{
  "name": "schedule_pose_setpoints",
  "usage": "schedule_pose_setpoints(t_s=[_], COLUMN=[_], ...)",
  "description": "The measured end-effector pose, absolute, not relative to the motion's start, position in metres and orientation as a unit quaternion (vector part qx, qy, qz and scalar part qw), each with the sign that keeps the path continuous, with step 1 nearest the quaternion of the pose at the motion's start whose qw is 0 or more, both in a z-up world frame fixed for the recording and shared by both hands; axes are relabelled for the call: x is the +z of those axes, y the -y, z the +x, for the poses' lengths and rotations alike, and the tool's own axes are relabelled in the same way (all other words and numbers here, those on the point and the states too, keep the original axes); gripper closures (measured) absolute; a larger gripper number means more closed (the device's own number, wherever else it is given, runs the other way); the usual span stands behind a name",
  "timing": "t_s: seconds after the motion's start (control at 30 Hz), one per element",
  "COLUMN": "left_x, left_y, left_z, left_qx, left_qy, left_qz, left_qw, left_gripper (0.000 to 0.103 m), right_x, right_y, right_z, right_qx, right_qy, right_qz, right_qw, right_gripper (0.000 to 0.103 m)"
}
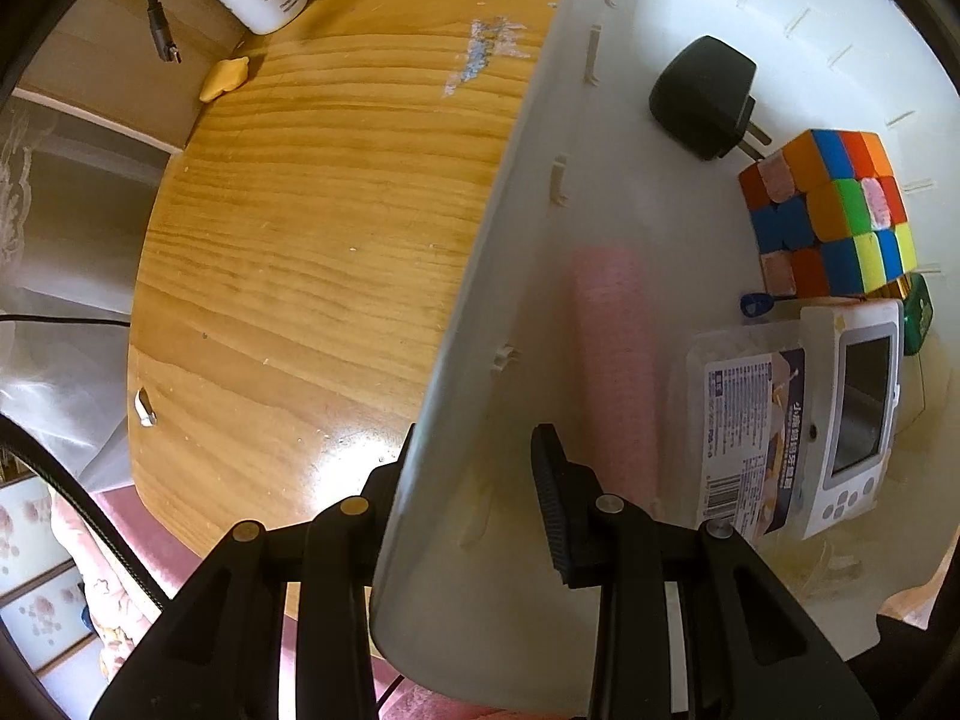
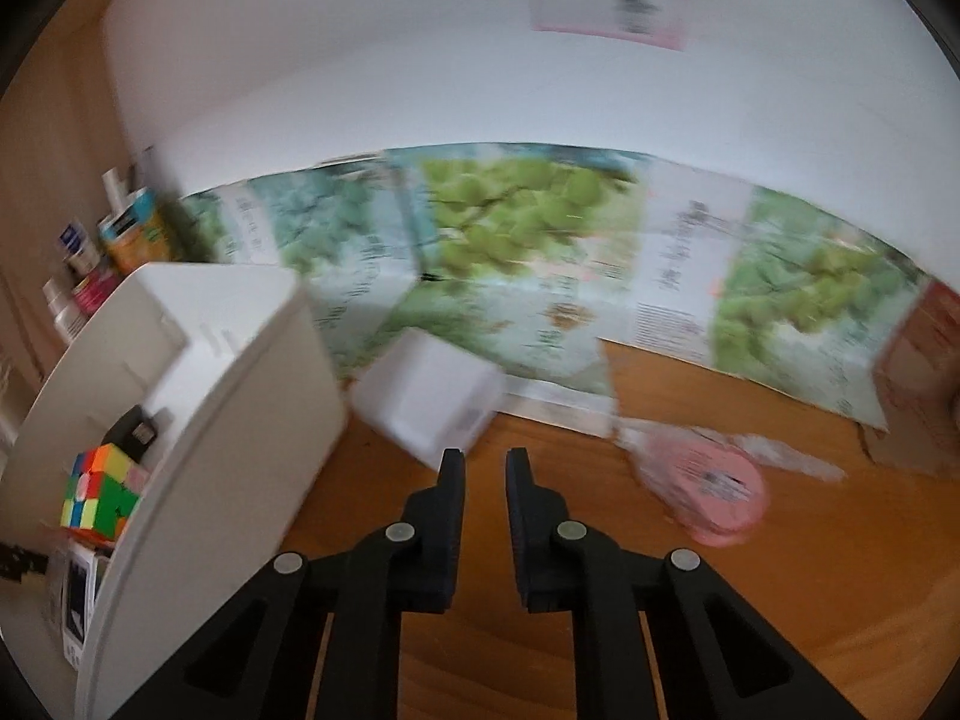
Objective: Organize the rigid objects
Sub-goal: 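Move the right tool to the pink tape dispenser and grasp it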
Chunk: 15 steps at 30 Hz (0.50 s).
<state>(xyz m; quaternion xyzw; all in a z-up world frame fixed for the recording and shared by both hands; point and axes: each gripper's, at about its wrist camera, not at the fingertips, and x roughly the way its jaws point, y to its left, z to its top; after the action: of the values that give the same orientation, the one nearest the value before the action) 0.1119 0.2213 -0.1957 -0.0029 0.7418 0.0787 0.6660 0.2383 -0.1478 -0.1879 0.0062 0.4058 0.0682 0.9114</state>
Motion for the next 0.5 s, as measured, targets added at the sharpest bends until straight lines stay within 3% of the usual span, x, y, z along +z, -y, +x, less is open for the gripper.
schedule_pose_setpoints(t_s=[0.1, 0.17, 0.23, 0.37, 0.5], left_x=[-0.194, -0.192, -0.19, -0.192, -0.197], left_y=[-0.219, -0.216, -0.215, -0.215, -0.217], left_z=[0.109, 0.109, 0.11, 0.114, 0.118], left_qx=[0.072, 0.069, 0.067, 0.065, 0.066], left_qy=[-0.742, -0.742, -0.743, -0.744, -0.747], left_qz=[0.0, 0.002, 0.002, 0.002, -0.001], left_qw=[0.667, 0.667, 0.666, 0.665, 0.662], left_gripper=[0.067, 0.067, 0.067, 0.067, 0.067], right_x=[-0.183, -0.18, -0.176, -0.176, -0.188], right_y=[0.167, 0.179, 0.192, 0.213, 0.226], right_z=[0.234, 0.23, 0.226, 0.227, 0.237], right_qx=[0.033, 0.009, -0.013, -0.056, -0.077], right_qy=[-0.405, -0.403, -0.396, -0.4, -0.419], right_qz=[0.029, 0.041, 0.06, 0.09, 0.097], right_qw=[0.913, 0.914, 0.916, 0.91, 0.9], right_gripper=[0.082, 0.052, 0.035, 0.021, 0.021])
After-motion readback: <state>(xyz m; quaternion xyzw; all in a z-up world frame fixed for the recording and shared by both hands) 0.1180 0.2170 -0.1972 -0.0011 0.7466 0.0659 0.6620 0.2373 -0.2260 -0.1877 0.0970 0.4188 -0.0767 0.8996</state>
